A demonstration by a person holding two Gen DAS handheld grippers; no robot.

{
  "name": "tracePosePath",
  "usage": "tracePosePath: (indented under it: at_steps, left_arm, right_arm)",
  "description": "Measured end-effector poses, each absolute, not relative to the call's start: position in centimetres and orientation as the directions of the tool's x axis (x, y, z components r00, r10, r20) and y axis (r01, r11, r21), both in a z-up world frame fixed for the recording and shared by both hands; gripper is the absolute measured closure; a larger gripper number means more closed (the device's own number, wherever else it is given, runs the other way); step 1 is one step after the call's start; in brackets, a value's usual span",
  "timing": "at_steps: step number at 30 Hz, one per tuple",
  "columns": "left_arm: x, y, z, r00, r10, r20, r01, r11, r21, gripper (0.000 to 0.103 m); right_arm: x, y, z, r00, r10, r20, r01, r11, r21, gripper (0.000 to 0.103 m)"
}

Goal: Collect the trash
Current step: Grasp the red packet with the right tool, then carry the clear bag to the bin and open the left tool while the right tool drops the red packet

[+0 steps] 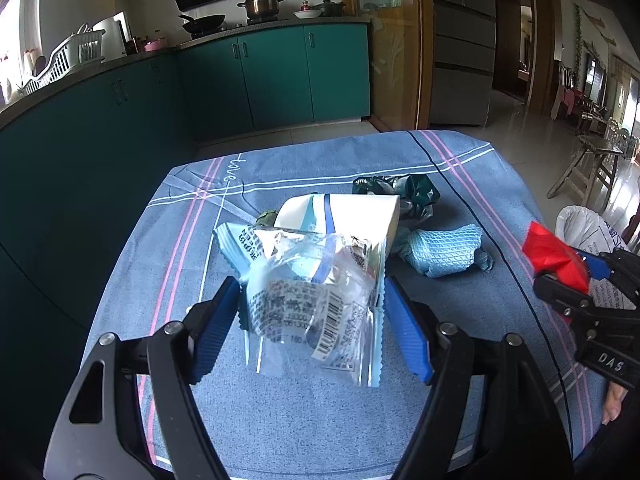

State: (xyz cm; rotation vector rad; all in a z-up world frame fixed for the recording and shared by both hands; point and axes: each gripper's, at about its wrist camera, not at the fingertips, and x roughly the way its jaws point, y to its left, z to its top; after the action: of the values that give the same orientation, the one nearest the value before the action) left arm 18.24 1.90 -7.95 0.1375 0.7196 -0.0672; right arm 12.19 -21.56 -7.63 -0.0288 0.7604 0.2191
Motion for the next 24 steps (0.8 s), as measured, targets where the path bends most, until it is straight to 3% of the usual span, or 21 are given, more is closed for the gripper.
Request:
tracePosePath:
  at_steps: [9,24]
  left_arm:
    - [17.7,1.3,-8.0,0.76,-0.008,-0.65,0.11,0.987,0.116,0.029]
    - [17.4,-0.1,-8.4,0.764,-0.01,-0.645,0.131,0.981,0.14,0.029]
  right_arm:
    - [10.9,-24.7,-5.5,0.759,0.163,-0.631,-0.142,0.986,0.083,0.049]
    - [10.4,-25.8,-5.8,0.763,0.133,-0.633,-0.11,0.991,0.076,0.049]
